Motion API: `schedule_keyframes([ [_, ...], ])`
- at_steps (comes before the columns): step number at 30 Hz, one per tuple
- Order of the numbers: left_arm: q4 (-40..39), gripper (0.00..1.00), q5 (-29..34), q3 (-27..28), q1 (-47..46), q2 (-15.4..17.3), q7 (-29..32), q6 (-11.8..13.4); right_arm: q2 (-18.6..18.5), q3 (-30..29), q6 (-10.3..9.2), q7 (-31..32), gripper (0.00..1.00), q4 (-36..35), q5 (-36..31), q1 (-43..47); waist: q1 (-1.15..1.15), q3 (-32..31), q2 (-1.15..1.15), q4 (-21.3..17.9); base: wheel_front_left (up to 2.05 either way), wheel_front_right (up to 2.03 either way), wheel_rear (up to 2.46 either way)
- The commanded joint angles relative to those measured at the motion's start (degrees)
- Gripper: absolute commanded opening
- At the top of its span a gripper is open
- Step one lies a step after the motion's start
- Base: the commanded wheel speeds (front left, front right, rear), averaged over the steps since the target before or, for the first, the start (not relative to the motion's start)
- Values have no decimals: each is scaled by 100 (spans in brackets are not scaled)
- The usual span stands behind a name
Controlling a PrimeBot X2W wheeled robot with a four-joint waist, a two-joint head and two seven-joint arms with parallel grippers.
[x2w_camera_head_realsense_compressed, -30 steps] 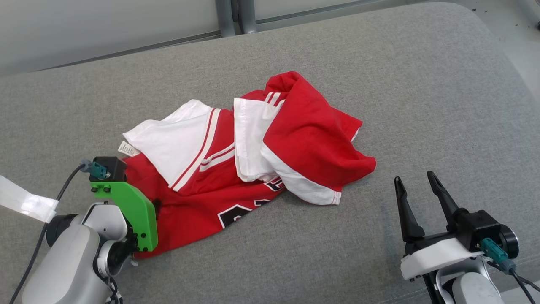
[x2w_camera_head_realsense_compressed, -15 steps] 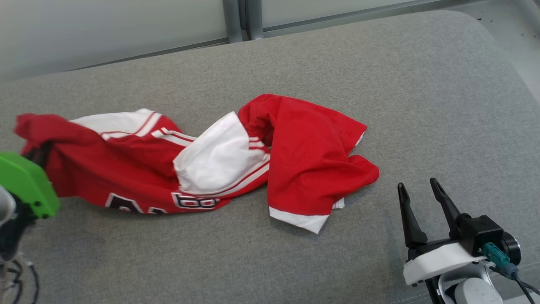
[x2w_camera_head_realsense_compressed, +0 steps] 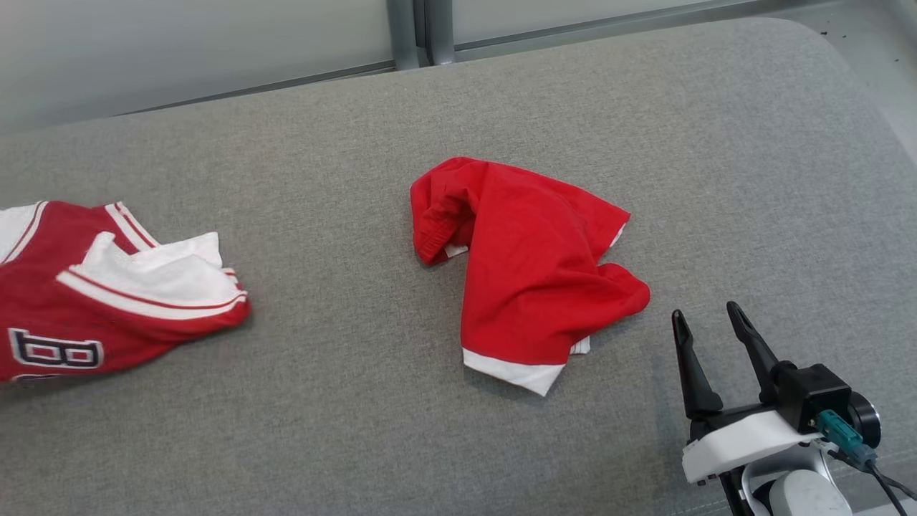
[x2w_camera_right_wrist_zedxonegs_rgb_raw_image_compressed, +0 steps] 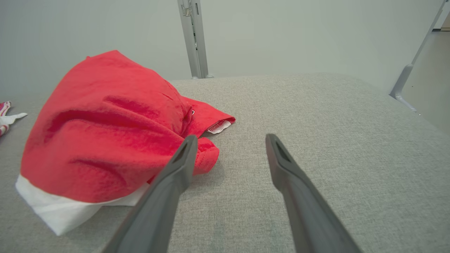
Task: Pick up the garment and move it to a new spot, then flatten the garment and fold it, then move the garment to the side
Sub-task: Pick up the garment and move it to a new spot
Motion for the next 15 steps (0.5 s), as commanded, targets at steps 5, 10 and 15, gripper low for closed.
schedule_keyframes([
  [5, 369, 0, 41, 292, -329, 522, -110, -94, -16, -37, 0, -20, 100, -3, -58, -28, 0, 60, 42, -81, 0, 0, 0],
  [10, 609, 0, 78, 456, -578, 820, -223, -130, -16, -103, 0, -20, 100, -20, -113, -20, 0, 97, 42, -127, 0, 0, 0],
  [15, 812, 0, 173, 121, -761, 578, -366, -242, -14, -63, 0, -20, 100, 7, -121, -55, 0, 154, 42, -113, 0, 0, 0],
])
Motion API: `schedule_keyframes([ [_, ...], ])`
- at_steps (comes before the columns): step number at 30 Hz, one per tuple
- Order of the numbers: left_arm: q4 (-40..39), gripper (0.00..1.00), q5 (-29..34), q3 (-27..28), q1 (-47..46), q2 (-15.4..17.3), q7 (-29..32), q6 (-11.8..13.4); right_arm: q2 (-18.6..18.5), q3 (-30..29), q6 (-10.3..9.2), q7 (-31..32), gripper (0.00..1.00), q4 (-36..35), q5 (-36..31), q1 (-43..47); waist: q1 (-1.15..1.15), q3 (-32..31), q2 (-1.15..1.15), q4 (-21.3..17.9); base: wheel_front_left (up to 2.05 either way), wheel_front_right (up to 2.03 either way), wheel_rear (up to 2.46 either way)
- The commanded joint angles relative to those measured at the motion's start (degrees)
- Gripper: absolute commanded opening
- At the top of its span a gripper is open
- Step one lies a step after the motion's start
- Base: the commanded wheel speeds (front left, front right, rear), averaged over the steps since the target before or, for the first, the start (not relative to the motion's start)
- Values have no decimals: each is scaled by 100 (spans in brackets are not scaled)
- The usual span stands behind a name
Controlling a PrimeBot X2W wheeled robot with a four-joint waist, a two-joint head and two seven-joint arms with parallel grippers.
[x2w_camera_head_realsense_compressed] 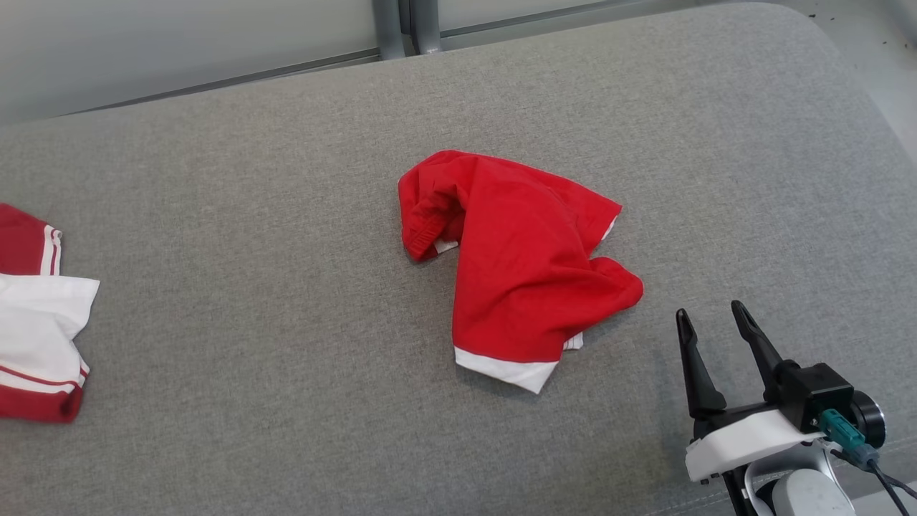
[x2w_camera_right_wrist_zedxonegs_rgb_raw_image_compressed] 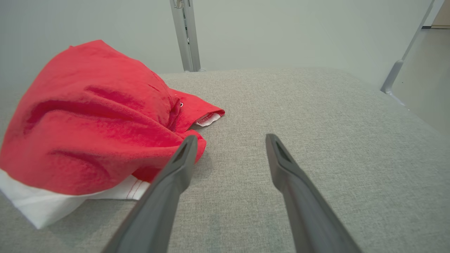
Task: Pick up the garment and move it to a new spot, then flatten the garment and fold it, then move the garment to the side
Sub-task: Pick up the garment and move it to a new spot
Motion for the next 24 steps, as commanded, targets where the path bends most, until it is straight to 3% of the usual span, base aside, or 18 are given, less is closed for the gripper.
schedule_keyframes([
  [1, 67, 0, 39, -134, -98, -203, -65, -23, -11, 25, 0, -18, 100, 13, -38, -63, 0, 23, 42, 18, 0, 0, 0],
  [9, 791, 0, 147, -984, -276, -1486, -551, -156, -13, 158, 0, -19, 100, 40, -36, -185, 0, 142, 42, 23, 0, 0, 0],
  [12, 1114, 0, 185, -1160, -252, -1789, -669, -142, -13, 158, 0, -19, 100, 54, -83, -164, 0, 149, 42, 5, 0, 0, 0],
  [13, 1207, 8, 191, -1193, -243, -1864, -712, -107, -13, 141, 0, -19, 100, 56, -107, -151, 0, 142, 42, 1, 0, 0, 0],
  [15, 1344, 65, 203, -1249, -211, -1966, -776, -78, -13, 108, 0, -18, 100, 59, -138, -115, 0, 115, 42, -4, 0, 0, 0],
  [16, 1418, 100, 187, -1250, -195, -2004, -794, -75, -13, 98, 0, -18, 100, 59, -155, -96, 0, 96, 42, -7, 0, 0, 0],
  [24, 1287, 100, 204, -1179, 94, -2098, -1358, -99, -14, 81, 0, -18, 100, -36, -222, -18, 0, -93, 42, -34, 0, 0, 0],
])
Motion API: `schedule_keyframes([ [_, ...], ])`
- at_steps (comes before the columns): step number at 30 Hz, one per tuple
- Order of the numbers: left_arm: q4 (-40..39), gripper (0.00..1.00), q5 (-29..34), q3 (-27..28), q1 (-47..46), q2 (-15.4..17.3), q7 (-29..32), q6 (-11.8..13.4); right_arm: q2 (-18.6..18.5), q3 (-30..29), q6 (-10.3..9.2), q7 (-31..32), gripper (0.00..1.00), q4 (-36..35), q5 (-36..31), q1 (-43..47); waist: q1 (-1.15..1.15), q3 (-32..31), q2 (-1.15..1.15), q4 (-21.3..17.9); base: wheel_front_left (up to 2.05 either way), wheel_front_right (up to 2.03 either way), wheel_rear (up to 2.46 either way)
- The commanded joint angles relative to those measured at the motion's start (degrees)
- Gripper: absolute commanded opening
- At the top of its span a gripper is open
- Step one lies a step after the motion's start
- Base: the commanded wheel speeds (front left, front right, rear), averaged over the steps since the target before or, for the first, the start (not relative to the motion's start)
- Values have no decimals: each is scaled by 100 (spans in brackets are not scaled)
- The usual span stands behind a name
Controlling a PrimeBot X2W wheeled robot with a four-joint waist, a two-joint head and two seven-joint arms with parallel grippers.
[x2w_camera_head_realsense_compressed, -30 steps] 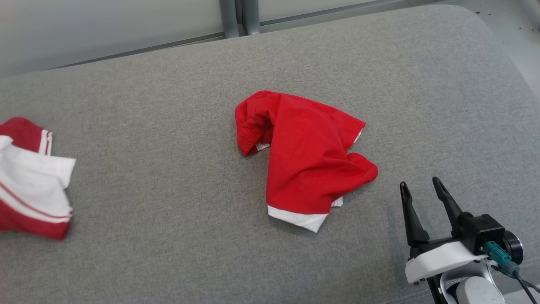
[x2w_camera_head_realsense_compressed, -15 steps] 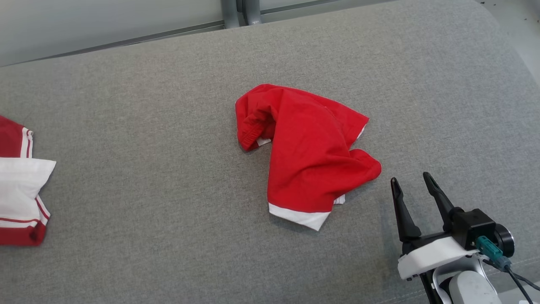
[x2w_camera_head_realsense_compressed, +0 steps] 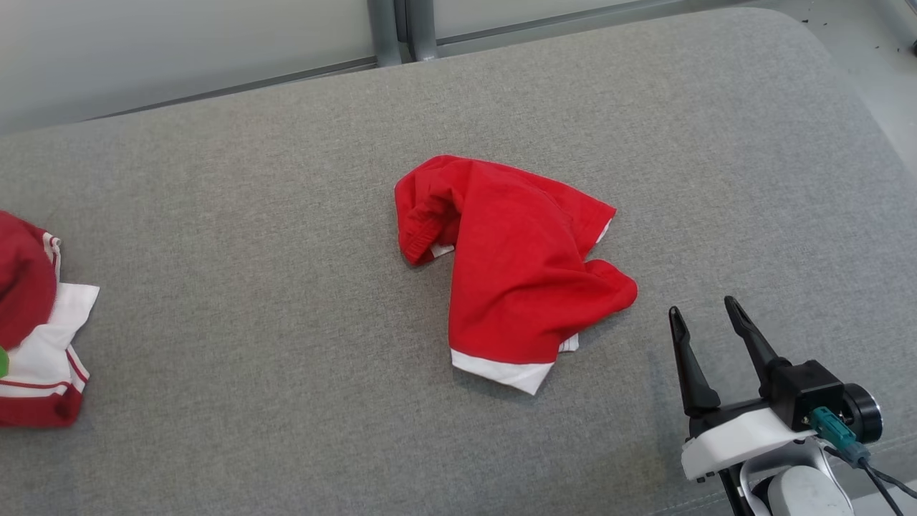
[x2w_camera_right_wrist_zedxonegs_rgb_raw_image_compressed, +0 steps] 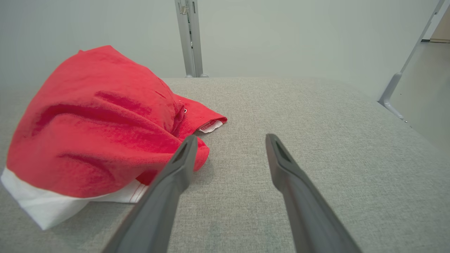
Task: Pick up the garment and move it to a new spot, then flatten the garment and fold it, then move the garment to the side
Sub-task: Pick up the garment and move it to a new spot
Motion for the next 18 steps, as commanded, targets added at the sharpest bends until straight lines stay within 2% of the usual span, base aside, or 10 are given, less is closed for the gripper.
schedule_keyframes([
  [1, -63, 100, -29, 20, 100, -7, -35, -36, -29, 0, 0, -20, 100, -35, -35, 48, 0, -55, 42, 9, 0, 0, 0],
  [4, -675, 100, -52, 123, 430, -12, -296, 19, -75, -31, 0, -20, 100, -112, -46, 88, 0, -129, 42, 34, 0, 0, 0],
  [9, -2133, 100, -22, 94, 1152, -289, -545, 249, -99, -147, 0, -19, 100, -246, -43, 166, 0, -204, 42, 142, 0, 0, 0],
  [14, -3411, 100, 107, -538, 1768, -801, -454, 366, -104, -161, 0, -20, 100, -299, -49, 196, 0, -192, 42, 192, 0, 0, 0],
  [18, -3865, 100, 337, -1303, 1834, -1206, -301, 265, -102, -165, 0, -19, 100, -333, -44, 170, 0, -143, 42, 177, 0, 0, 0],
])
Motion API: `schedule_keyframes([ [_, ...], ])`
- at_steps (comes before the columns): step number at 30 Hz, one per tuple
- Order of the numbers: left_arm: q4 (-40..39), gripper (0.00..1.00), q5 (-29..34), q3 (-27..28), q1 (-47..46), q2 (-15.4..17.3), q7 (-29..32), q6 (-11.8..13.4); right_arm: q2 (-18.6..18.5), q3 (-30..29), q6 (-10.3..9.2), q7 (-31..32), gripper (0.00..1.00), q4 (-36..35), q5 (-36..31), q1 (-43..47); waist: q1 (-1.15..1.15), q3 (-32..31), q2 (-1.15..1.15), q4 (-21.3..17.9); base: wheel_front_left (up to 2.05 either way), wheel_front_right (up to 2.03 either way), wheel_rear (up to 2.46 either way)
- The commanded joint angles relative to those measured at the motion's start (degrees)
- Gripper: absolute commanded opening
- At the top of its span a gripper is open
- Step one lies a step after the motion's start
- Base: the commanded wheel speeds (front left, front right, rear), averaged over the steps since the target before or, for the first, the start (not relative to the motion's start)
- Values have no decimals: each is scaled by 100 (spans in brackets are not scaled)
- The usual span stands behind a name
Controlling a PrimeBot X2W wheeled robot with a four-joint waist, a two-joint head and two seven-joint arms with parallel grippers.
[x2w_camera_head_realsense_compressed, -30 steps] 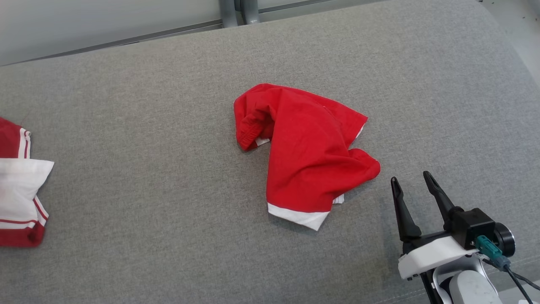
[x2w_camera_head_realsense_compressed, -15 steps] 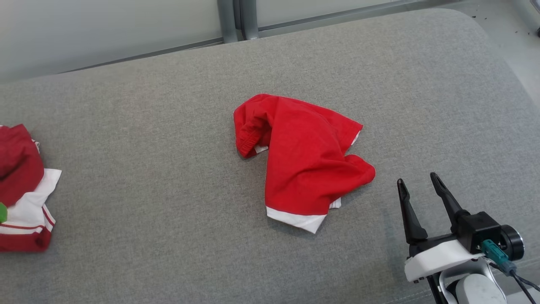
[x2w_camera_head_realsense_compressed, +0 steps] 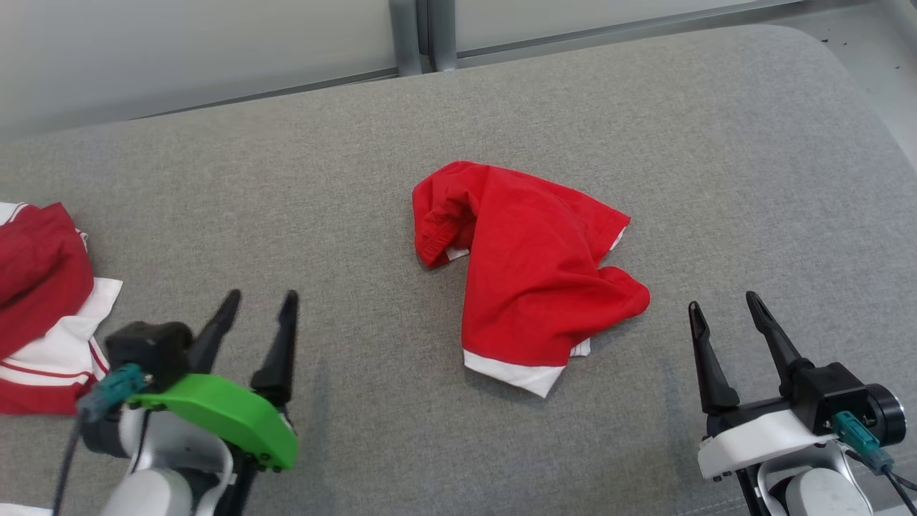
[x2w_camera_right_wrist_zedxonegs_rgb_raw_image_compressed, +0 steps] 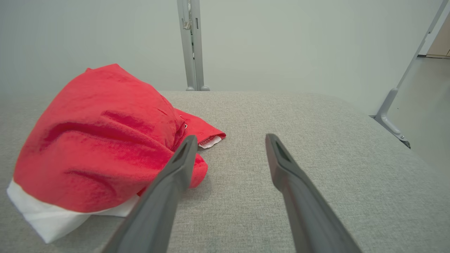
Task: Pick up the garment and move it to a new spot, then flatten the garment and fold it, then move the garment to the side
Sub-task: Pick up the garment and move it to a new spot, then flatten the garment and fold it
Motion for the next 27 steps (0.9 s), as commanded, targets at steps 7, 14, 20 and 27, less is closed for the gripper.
schedule_keyframes([
  [7, 148, 100, 232, -1140, -475, -700, 399, -311, 27, -2, 0, -19, 100, -27, 24, -49, 0, 171, 42, -214, 0, 0, 0],
  [14, 866, 100, 27, -1729, -838, -1213, 755, -678, 63, -26, 0, -20, 100, 5, 65, -54, 0, 258, 42, -480, 0, 0, 0],
  [20, 1416, 38, -88, -1791, -1069, -1417, 714, -884, 76, -25, 0, -20, 100, 18, 83, -40, 0, 304, 42, -605, 0, 0, 0],
  [27, 1555, 0, -240, -1713, -1507, -1426, 762, -1119, 83, -46, 0, -20, 100, 37, 76, -28, 0, 285, 42, -568, 0, 0, 0],
])
